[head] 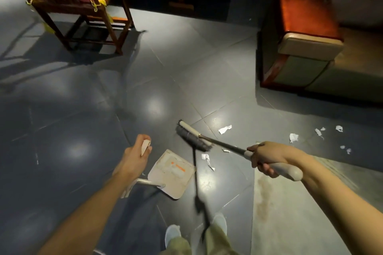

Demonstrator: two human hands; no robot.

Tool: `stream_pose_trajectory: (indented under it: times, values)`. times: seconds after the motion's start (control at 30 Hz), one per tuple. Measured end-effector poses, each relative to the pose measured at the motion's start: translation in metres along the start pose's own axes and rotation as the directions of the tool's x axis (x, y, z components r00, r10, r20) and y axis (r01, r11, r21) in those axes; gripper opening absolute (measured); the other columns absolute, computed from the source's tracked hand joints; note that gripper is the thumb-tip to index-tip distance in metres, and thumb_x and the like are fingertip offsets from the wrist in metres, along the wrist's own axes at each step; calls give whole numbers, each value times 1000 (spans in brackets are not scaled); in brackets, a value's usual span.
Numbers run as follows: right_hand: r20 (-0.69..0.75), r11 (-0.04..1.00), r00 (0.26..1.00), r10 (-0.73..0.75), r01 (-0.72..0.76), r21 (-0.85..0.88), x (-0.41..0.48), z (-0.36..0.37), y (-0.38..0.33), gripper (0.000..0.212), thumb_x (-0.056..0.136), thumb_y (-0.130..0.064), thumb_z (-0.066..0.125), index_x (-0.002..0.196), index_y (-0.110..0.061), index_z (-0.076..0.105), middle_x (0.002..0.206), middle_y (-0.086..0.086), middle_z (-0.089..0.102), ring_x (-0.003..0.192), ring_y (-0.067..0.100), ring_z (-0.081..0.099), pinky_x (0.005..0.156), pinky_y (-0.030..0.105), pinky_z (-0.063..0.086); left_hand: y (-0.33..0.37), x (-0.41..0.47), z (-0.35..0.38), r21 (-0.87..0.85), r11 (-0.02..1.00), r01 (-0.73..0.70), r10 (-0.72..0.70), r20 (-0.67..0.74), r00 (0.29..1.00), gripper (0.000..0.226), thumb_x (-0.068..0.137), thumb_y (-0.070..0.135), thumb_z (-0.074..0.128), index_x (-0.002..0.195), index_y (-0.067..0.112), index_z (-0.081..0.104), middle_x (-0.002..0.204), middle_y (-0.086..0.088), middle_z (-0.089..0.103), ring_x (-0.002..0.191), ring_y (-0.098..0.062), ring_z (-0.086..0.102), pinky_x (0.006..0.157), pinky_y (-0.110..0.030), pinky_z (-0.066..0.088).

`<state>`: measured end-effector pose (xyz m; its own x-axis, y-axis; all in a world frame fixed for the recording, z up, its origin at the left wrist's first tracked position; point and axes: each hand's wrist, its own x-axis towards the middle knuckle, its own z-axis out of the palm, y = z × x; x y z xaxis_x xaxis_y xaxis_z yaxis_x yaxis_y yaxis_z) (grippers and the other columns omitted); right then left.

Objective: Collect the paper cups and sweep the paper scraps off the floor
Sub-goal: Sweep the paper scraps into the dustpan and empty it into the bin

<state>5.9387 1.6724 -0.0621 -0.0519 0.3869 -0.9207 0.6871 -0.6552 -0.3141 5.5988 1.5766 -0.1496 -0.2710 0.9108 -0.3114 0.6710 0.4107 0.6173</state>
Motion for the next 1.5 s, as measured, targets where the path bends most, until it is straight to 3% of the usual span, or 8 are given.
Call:
stream_pose_trajectory:
  times: [0.33, 0.5, 0.7, 0.87, 0.93, 1.07, 1.3, 1.5]
  values:
    - [-217, 1000, 976, -20, 21, 2, 76, -83, 41, 18, 86, 4, 36, 77, -1, 50, 35, 3, 41, 26, 13, 36, 38, 15, 35, 70, 9, 50, 144, 987, -76, 55, 144, 988, 5, 100, 34, 36, 98, 38, 34, 69, 2, 51, 60, -16, 49, 52, -32, 40]
    - [-128, 998, 990, 61, -58, 28, 103, -97, 76, 18, 90, 2, 38, 103, 0, 51, 36, 1, 45, 30, 11, 39, 37, 17, 36, 91, 22, 69, 134, 989, -55, 48, 55, 997, 3, 99, 32, 38, 100, 34, 36, 69, 3, 52, 60, -15, 50, 48, -29, 36]
    - [31, 991, 992, 121, -119, -62, 75, -20, 99, 64, 83, 2, 40, 142, -19, 31, 50, 3, 55, 40, 10, 47, 47, 21, 46, 101, 25, 82, 117, 990, -84, 79, 46, 996, 9, 99, 30, 40, 96, 37, 34, 70, 3, 52, 62, -15, 50, 53, -33, 36]
    - [176, 982, 966, 187, -184, -33, 32, 7, 87, 38, 85, -4, 40, 119, -20, 47, 51, -1, 48, 35, 7, 39, 38, 17, 36, 93, 19, 80, 138, 983, -123, 119, 38, 992, 9, 99, 31, 38, 95, 36, 32, 74, -1, 55, 62, -17, 51, 53, -34, 36]
    - [223, 976, 951, 214, -217, -12, 15, 1, 81, 22, 86, -4, 42, 101, -18, 50, 50, 0, 43, 32, 6, 36, 34, 15, 31, 83, 9, 76, 136, 984, -112, 109, 26, 994, 8, 99, 31, 37, 96, 35, 31, 74, -2, 54, 63, -18, 51, 54, -35, 38]
    - [301, 971, 939, 164, -208, 119, -17, -1, 73, 43, 86, 5, 38, 115, -25, 50, 39, -1, 36, 27, 6, 34, 28, 12, 28, 40, -34, 53, 118, 992, -49, 50, -4, 999, 9, 100, 33, 37, 96, 37, 30, 72, -1, 53, 62, -17, 52, 52, -34, 40]
    - [285, 976, 949, 137, -179, 127, -48, 61, 42, 20, 91, 3, 41, 102, -8, 54, 41, 4, 41, 26, 10, 37, 26, 15, 35, -57, -135, 2, -22, 999, 48, -51, -150, 987, 20, 98, 33, 41, 90, 48, 29, 70, 5, 51, 59, -14, 49, 50, -29, 35]
    - [91, 965, 996, 10, 14, -264, -17, 158, 12, 14, 89, 1, 47, 76, -5, 50, 43, 5, 44, 29, 11, 37, 33, 15, 33, -127, -202, -34, -66, 973, 219, -229, -249, 941, 8, 97, 35, 40, 97, 42, 35, 72, -1, 53, 61, -21, 54, 55, -35, 44]
